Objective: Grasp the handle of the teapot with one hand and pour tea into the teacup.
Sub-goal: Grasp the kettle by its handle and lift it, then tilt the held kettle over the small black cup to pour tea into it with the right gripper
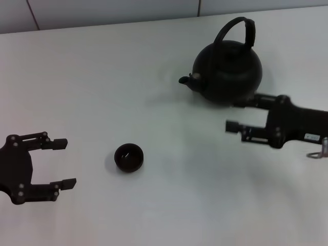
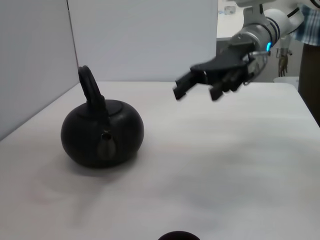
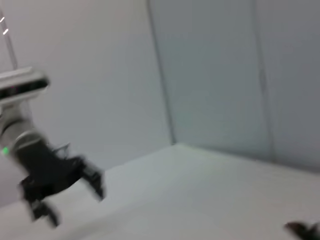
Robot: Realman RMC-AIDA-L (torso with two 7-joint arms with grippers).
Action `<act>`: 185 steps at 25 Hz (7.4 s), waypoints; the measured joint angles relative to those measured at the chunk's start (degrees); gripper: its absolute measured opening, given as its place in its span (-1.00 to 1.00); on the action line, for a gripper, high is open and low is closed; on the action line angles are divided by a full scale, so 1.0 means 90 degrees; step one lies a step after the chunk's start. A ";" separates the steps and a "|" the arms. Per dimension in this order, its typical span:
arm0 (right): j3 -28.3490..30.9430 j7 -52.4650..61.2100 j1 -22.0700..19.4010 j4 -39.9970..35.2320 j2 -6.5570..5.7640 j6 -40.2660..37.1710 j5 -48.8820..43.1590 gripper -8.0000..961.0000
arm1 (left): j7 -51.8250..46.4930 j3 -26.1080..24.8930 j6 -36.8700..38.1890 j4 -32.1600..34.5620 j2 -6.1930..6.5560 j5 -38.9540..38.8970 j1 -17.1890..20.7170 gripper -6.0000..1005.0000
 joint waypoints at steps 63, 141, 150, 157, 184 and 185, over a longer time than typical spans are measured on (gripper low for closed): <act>0.1151 -0.2726 0.1401 0.2815 0.0000 0.4239 0.2996 0.48 | -0.0225 -0.0072 -0.0278 -0.0004 -0.0137 0.0326 -0.0056 0.56; -0.0566 -0.3840 0.1567 0.2554 0.0007 0.2383 0.2966 -0.75 | -0.0235 -0.0142 -0.0345 0.0002 -0.0105 0.0658 0.0002 0.56; -0.1079 -0.4210 0.1628 0.2463 0.0016 0.2424 0.2963 -0.74 | -0.0235 -0.0151 -0.0346 0.0003 -0.0107 0.0658 -0.0028 0.56; -0.1191 -0.4418 0.1664 0.2403 0.0020 0.2431 0.2963 -0.74 | -0.0240 -0.0151 -0.0346 0.0002 -0.0110 0.0663 -0.0052 0.56; -0.1605 -0.5332 0.1976 0.2371 0.0030 0.2435 0.2999 -0.77 | -0.0245 -0.0150 -0.0589 0.0003 -0.0114 0.0668 -0.0113 0.56; -0.1605 -0.5332 0.1976 0.2371 0.0030 0.2435 0.2999 -0.77 | -0.0245 -0.0150 -0.0589 0.0003 -0.0114 0.0668 -0.0113 0.56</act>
